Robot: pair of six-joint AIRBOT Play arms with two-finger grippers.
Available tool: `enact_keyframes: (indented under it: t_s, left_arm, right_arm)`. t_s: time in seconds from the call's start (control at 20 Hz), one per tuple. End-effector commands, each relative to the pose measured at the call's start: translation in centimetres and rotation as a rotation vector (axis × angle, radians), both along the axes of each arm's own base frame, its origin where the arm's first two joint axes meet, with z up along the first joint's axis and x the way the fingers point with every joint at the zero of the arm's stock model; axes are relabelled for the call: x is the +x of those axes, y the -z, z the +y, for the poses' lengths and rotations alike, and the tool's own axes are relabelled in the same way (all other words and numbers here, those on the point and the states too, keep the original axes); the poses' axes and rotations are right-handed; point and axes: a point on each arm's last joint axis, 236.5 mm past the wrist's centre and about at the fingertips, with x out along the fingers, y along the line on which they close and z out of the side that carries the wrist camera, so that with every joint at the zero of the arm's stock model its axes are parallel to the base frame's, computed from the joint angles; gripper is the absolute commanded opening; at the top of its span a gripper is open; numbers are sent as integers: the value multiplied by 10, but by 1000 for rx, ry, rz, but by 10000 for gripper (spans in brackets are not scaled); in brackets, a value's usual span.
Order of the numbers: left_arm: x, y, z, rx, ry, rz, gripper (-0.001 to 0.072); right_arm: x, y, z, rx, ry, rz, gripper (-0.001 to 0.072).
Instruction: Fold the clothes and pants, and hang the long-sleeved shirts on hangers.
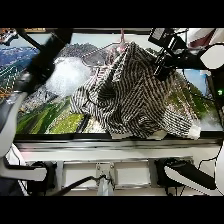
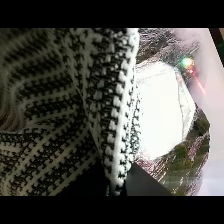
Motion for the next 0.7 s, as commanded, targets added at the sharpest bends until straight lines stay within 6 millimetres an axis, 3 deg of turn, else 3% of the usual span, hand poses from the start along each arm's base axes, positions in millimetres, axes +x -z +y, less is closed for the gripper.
enact_keyframes:
  t_s: [0.0,0.05,0.1,0.2,0.25,0.4,0.5,0.55,0.65]
  left_arm:
    - [4,-33,51,247,-338,64,189]
    - [-6,-40,58,307,-380,79,137]
    - [-16,-41,62,359,-406,103,133]
    - [-40,-23,62,452,-393,209,73]
    - [-52,1,62,476,-367,320,24]
    - [-98,91,39,567,-203,621,39]
    - [-130,131,4,638,-43,694,338]
    - [-144,144,-13,669,25,713,434]
    - [-167,167,-45,721,116,718,453]
  right_arm:
    - [-9,-10,-1,100,106,44,46]
    - [-11,-12,-1,134,142,57,46]
    - [-13,-15,-1,159,165,64,46]
    - [-15,-20,-1,202,206,75,46]
    - [-16,-22,-1,222,226,80,46]
    - [-18,-25,-1,258,255,92,46]
    - [-19,-27,4,277,247,95,47]
    - [-19,-28,6,289,242,95,47]
    - [-21,-30,11,311,231,105,47]
